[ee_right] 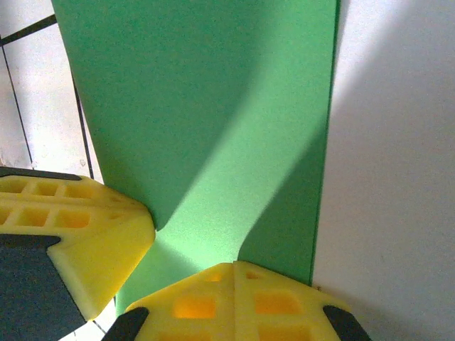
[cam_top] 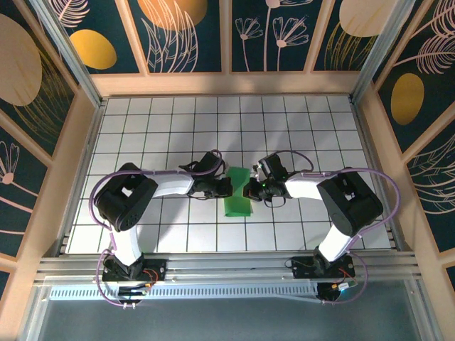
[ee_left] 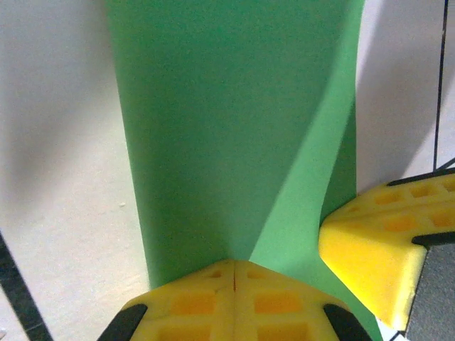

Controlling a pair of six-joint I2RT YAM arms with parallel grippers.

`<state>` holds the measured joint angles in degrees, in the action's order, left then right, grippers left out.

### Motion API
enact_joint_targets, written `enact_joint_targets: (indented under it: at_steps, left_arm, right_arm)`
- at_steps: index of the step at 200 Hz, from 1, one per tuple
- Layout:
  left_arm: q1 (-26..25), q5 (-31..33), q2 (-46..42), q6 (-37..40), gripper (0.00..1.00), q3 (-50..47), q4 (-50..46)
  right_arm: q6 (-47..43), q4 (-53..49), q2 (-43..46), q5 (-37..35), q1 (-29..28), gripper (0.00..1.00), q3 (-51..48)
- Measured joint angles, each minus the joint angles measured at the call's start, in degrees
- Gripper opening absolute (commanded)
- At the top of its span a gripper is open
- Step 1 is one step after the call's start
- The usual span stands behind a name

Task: Fold a paper plane with a square sheet of paper (fold left side to right side)
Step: First fold the square sheet of paper in half at the center of the table.

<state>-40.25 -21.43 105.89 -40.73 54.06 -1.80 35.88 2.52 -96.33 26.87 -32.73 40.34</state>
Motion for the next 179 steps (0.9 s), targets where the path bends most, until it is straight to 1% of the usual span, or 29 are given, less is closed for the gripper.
enact_joint_targets:
  at_steps: [53,82,116,132,151,179]
  left_arm:
    - [3.1,-2.4,-3.2,0.0,0.03,-6.6,5.1]
    - [5.0,-2.1,-5.9,0.3,0.01,-9.3,5.0]
    - [5.7,-1.2,-8.8,0.9,0.01,-10.8,3.7]
    - [5.6,-1.9,-9.7,1.0,0.01,-10.8,4.3]
    - [4.3,-2.8,-9.5,1.3,0.01,-9.6,4.6]
    - [1.2,-3.8,-5.7,1.6,0.0,-5.2,5.0]
  right_arm:
    - [-0.6,0.1,-0.3,0.0,-0.1,0.0,0.2]
    - [-1.0,0.1,-0.3,0.0,-0.1,0.0,0.2]
    - [-1.0,0.0,-0.3,0.0,-0.1,0.0,0.3]
    - [-1.0,0.0,-0.2,0.0,-0.1,0.0,0.3]
    - [-1.0,-0.3,-0.2,-0.2,-0.1,0.0,0.5]
    - [-1.0,-0.4,-0.2,-0.4,-0.3,0.0,0.5]
